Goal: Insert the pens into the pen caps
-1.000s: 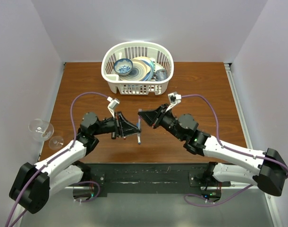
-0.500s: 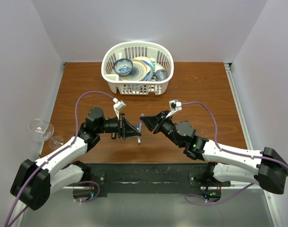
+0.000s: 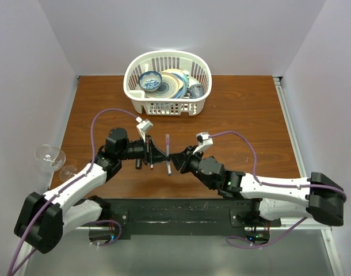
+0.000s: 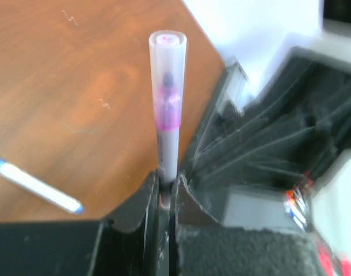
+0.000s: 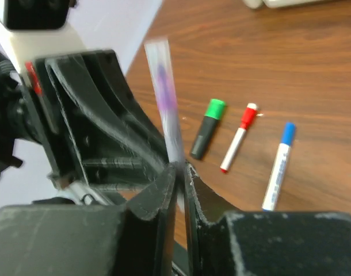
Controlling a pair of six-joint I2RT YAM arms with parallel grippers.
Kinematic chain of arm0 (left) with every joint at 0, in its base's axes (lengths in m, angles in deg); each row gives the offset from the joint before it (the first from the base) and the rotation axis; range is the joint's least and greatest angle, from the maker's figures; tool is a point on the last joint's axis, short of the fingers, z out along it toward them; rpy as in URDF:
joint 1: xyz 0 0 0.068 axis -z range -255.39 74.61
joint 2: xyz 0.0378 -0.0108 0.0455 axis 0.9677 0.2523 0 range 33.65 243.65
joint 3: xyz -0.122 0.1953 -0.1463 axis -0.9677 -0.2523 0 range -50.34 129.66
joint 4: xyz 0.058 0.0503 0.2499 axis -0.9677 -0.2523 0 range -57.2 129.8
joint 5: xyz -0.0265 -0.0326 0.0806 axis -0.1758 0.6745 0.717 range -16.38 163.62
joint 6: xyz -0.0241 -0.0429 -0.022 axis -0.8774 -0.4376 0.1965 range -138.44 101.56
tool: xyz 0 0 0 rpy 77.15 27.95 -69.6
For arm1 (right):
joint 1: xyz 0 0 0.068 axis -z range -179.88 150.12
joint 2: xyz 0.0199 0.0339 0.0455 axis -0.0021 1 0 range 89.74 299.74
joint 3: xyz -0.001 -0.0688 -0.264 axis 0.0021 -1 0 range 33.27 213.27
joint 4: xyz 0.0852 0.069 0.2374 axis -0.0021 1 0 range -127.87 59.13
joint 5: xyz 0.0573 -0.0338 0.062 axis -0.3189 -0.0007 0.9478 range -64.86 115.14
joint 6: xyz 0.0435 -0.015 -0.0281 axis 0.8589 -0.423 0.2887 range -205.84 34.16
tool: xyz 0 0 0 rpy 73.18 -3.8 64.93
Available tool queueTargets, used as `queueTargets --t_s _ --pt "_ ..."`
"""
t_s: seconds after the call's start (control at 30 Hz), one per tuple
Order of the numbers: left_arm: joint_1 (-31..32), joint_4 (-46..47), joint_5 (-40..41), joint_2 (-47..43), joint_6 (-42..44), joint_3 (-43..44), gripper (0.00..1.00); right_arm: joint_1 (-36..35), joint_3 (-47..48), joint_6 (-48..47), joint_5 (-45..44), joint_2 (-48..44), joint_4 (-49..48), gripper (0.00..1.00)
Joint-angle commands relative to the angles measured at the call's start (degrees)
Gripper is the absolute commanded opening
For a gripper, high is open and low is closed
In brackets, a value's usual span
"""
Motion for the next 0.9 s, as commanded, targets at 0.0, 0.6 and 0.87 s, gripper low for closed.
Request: queueTargets --t_s 0.0,0.6,0.87 --pt "-2.1 12.5 11.7 -0.2 0.4 7.4 0.00 -5.9 3.0 2.3 9.8 -0.1 14.2 0.00" --pt "-1.5 -22.6 21.7 -0.7 6.8 8.0 0.00 -5.9 12.0 -3.3 -9.6 -14.0 37.5 0.69" --pt "1.1 -23.3 25.4 6.7 3.2 6.1 0.00 -5.9 12.1 0.3 -14.9 -17.6 44.7 0.91"
